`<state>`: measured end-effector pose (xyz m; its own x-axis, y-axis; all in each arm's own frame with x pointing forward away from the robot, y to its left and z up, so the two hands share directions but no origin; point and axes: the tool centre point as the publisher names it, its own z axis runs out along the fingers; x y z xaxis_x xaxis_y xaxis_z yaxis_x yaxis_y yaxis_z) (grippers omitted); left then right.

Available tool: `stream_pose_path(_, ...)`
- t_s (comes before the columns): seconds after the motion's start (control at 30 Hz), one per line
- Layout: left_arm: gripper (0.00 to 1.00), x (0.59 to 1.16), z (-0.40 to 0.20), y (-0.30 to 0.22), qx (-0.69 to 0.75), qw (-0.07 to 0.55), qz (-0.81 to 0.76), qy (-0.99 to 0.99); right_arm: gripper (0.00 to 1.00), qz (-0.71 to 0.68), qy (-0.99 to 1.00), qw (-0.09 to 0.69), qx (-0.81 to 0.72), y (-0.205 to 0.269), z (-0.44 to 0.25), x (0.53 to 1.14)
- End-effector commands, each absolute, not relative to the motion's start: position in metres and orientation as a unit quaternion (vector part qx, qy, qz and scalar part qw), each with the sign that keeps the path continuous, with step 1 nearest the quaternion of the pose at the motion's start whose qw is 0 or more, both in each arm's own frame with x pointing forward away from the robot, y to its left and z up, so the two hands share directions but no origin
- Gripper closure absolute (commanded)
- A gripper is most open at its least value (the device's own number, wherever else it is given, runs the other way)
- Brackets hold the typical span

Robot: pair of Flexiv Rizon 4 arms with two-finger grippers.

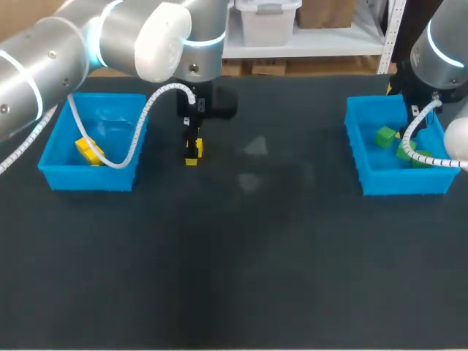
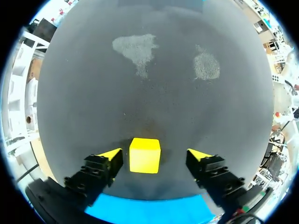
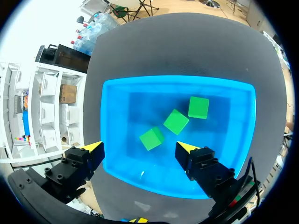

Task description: Put the green cubes in the right bin and the yellow cubes in the left bin.

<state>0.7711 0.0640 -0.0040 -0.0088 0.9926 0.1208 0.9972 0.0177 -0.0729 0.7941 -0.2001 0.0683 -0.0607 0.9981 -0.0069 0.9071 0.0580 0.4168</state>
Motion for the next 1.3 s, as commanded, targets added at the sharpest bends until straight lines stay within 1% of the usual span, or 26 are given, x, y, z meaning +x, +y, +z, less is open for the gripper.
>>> stream_pose_path(0.03, 1.0, 0.764, -0.011, 0.066, -0.704, 0.065, -0.039, -0.706, 0.0, 0.154, 0.711, 0.152, 0.669, -0.2, 0.068, 0.791)
stream_pose_path(0.13, 1.0, 0.761, -0.015, 0.068, -0.703, 0.063, -0.044, -0.707, 0.0, 0.154, 0.711, 0.152, 0.669, -0.2, 0.068, 0.791)
stream_pose_path(0.4, 1.0, 0.764, 0.0, 0.072, -0.669, 0.004, -0.051, -0.742, 0.0, 0.154, 0.711, 0.152, 0.669, -0.2, 0.068, 0.791)
stream_pose_path(0.5, 1.0, 0.77, 0.02, 0.076, -0.647, -0.04, -0.052, -0.759, 0.0, 0.154, 0.711, 0.152, 0.669, -0.2, 0.068, 0.791)
stream_pose_path(0.63, 1.0, 0.779, 0.064, 0.087, -0.595, -0.125, -0.047, -0.793, 0.0, 0.154, 0.711, 0.152, 0.669, -0.2, 0.068, 0.791)
stream_pose_path(0.77, 1.0, 0.791, 0.103, 0.118, -0.516, -0.193, -0.06, -0.833, 0.0, 0.154, 0.711, 0.152, 0.669, -0.2, 0.068, 0.791)
stream_pose_path(0.83, 1.0, 0.794, 0.115, 0.138, -0.479, -0.209, -0.077, -0.849, 0.0, 0.154, 0.711, 0.152, 0.669, -0.2, 0.068, 0.791)
stream_pose_path(0.97, 1.0, 0.794, 0.121, 0.181, -0.435, -0.207, -0.102, -0.87, 0.0, 0.154, 0.711, 0.152, 0.669, -0.2, 0.068, 0.791)
stream_pose_path(1.1, 1.0, 0.785, 0.112, 0.215, -0.406, -0.186, -0.12, -0.887, 0.0, 0.154, 0.711, 0.152, 0.669, -0.2, 0.068, 0.791)
stream_pose_path(1.3, 1.0, 0.776, 0.097, 0.236, -0.39, -0.162, -0.13, -0.897, 0.0, 0.154, 0.711, 0.152, 0.669, -0.2, 0.068, 0.791)
